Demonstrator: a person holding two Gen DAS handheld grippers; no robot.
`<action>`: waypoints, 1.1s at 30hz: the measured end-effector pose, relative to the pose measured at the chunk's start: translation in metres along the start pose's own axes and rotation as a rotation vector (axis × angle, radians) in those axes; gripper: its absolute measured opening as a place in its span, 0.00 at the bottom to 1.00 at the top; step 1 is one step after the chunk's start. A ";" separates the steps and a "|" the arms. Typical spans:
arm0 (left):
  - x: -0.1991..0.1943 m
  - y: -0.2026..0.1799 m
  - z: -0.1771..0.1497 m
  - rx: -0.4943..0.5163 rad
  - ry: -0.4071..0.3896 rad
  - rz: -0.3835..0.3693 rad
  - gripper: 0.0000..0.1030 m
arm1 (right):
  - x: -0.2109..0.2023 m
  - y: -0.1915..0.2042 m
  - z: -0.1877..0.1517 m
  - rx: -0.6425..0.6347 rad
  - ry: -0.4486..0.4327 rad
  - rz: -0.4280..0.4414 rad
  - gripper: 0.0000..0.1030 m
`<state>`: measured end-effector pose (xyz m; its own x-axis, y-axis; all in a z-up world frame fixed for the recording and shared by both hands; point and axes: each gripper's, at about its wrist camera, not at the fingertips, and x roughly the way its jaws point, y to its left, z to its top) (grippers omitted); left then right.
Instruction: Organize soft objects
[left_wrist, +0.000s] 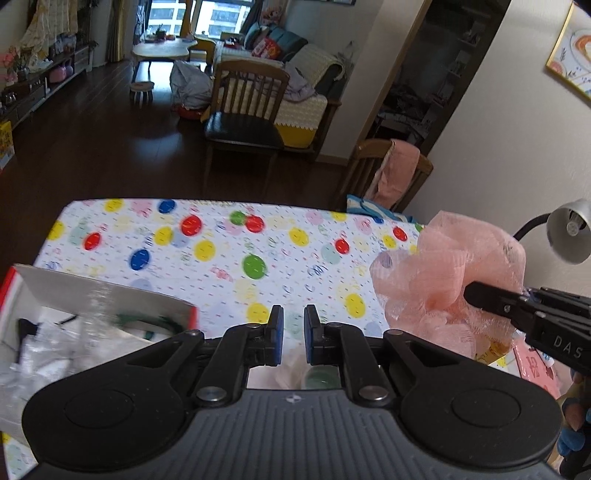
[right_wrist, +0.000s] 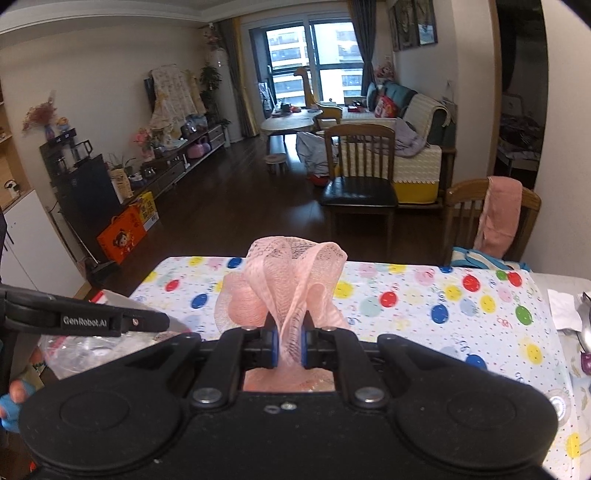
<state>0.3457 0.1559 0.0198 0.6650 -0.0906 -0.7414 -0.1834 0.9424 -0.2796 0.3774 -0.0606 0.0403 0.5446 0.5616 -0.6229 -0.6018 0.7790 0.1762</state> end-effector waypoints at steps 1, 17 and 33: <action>-0.007 0.006 0.001 0.000 -0.008 0.001 0.11 | 0.000 0.007 0.000 -0.003 -0.001 0.004 0.09; -0.003 0.060 -0.032 0.078 0.122 -0.048 0.11 | 0.007 0.050 -0.017 -0.007 0.020 -0.032 0.09; 0.082 0.025 -0.068 0.188 0.259 -0.060 0.82 | 0.000 -0.027 -0.048 0.058 0.082 -0.035 0.10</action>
<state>0.3465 0.1500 -0.0891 0.4594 -0.2043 -0.8644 0.0036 0.9736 -0.2282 0.3651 -0.0948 -0.0009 0.5135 0.5105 -0.6897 -0.5471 0.8140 0.1952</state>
